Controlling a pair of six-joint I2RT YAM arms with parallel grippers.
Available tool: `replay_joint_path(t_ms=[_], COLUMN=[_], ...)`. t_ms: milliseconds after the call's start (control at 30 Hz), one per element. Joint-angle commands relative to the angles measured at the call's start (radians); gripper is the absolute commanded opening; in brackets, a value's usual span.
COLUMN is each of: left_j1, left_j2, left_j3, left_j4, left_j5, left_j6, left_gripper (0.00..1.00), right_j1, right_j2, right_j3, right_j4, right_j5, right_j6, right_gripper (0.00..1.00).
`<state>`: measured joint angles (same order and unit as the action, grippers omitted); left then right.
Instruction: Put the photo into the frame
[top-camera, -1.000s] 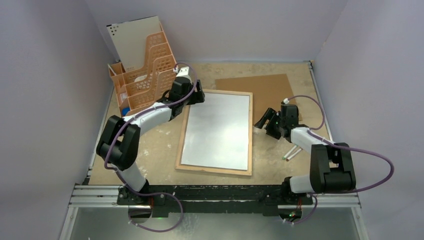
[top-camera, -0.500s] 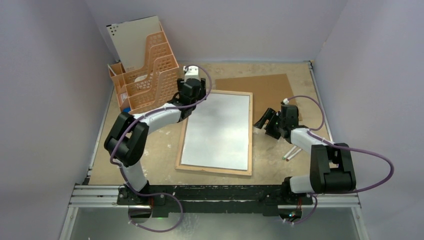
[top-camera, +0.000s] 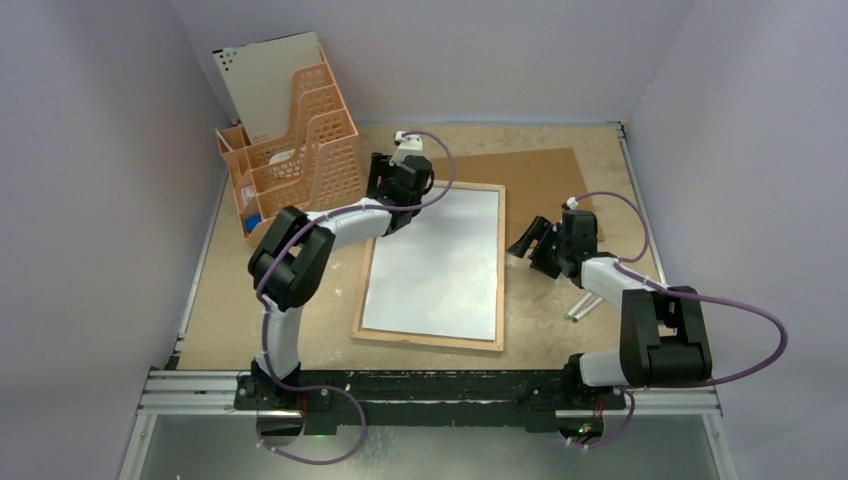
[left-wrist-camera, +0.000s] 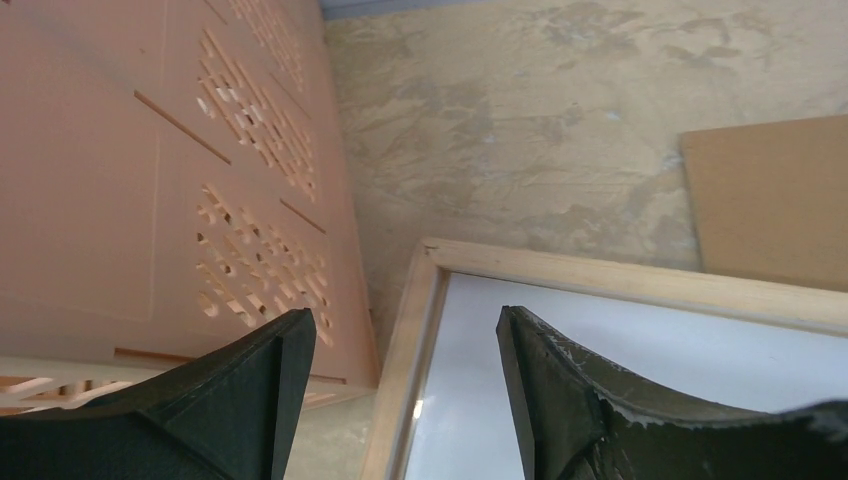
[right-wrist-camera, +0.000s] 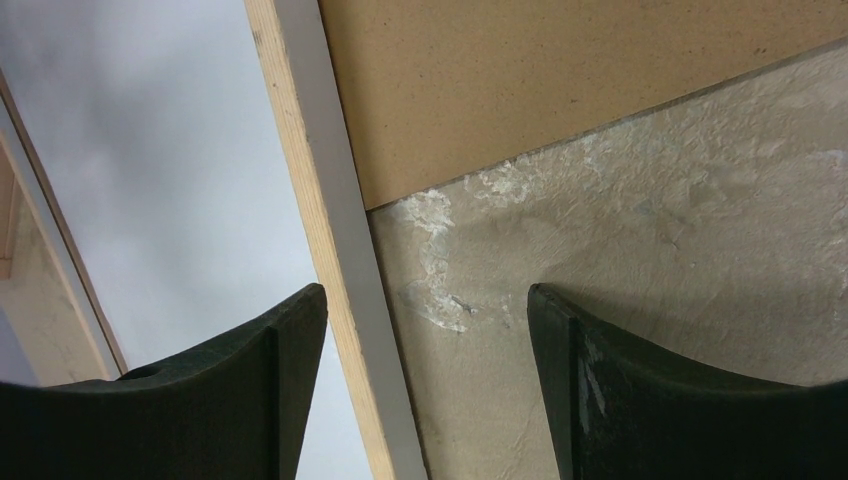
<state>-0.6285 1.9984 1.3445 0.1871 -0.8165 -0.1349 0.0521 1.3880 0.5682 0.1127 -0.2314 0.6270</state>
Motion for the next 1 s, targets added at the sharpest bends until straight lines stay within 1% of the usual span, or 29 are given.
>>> replay_joint_path(t_ms=[0, 200, 367, 600, 733, 900, 967], left_j1=[0.004, 0.009, 0.017, 0.042, 0.072, 0.079, 0.079], left_j2=[0.045, 0.036, 0.028, 0.010, -0.001, -0.023, -0.024], left_j3=[0.076, 0.046, 0.043, 0.042, 0.054, 0.032, 0.044], left_j4=[-0.074, -0.179, -0.314, -0.450, -0.568, -0.543, -0.566], left_j5=[-0.155, -0.268, -0.327, -0.335, -0.355, -0.305, -0.300], left_j6=[0.014, -0.100, -0.206, -0.321, -0.428, -0.398, -0.410], left_gripper=[0.70, 0.70, 0.71, 0.72, 0.73, 0.73, 0.74], right_j1=[0.002, 0.006, 0.055, 0.171, 0.207, 0.210, 0.210], right_j2=[-0.011, 0.049, 0.096, 0.154, 0.195, 0.149, 0.144], right_j3=[-0.015, 0.001, 0.018, 0.050, 0.079, 0.084, 0.096], right_j4=[0.006, -0.017, 0.000, 0.055, 0.059, 0.063, 0.057], right_j5=[-0.032, -0.104, -0.130, -0.133, -0.119, -0.117, -0.122], right_j6=[-0.006, -0.043, -0.052, 0.004, 0.013, 0.006, -0.002], right_gripper=[0.75, 0.75, 0.75, 0.75, 0.75, 0.76, 0.76])
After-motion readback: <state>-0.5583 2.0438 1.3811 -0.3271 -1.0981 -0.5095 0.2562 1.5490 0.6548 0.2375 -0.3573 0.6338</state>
